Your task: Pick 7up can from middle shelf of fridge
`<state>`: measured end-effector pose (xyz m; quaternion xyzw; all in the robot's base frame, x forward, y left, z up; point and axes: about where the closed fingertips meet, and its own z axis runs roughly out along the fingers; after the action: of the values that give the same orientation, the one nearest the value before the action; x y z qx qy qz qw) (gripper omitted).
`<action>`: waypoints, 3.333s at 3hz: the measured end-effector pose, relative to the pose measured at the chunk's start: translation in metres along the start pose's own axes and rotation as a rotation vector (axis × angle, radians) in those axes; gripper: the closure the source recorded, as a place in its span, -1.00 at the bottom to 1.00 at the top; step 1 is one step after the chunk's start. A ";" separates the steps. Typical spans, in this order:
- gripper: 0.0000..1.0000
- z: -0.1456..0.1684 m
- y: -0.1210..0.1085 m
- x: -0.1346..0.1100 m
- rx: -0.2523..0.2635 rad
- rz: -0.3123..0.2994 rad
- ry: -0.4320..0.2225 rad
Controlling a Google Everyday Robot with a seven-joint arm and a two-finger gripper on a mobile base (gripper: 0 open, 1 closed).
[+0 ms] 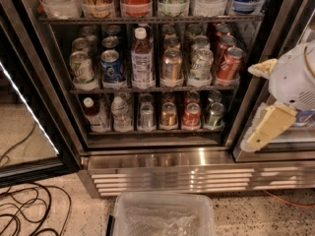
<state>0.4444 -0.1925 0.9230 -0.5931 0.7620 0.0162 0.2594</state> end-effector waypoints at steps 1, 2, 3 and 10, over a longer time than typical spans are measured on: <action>-1.00 0.027 0.003 -0.007 0.014 0.000 -0.148; -1.00 0.048 0.008 -0.022 0.008 -0.024 -0.284; -1.00 0.069 0.017 -0.039 -0.019 -0.045 -0.362; -1.00 0.131 0.069 -0.157 -0.039 0.057 -0.544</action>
Offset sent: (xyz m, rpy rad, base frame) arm 0.0217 0.0596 -0.0519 0.3945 -0.1454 0.1727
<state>0.4559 0.0123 0.8557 -0.5502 0.6803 0.1970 0.4423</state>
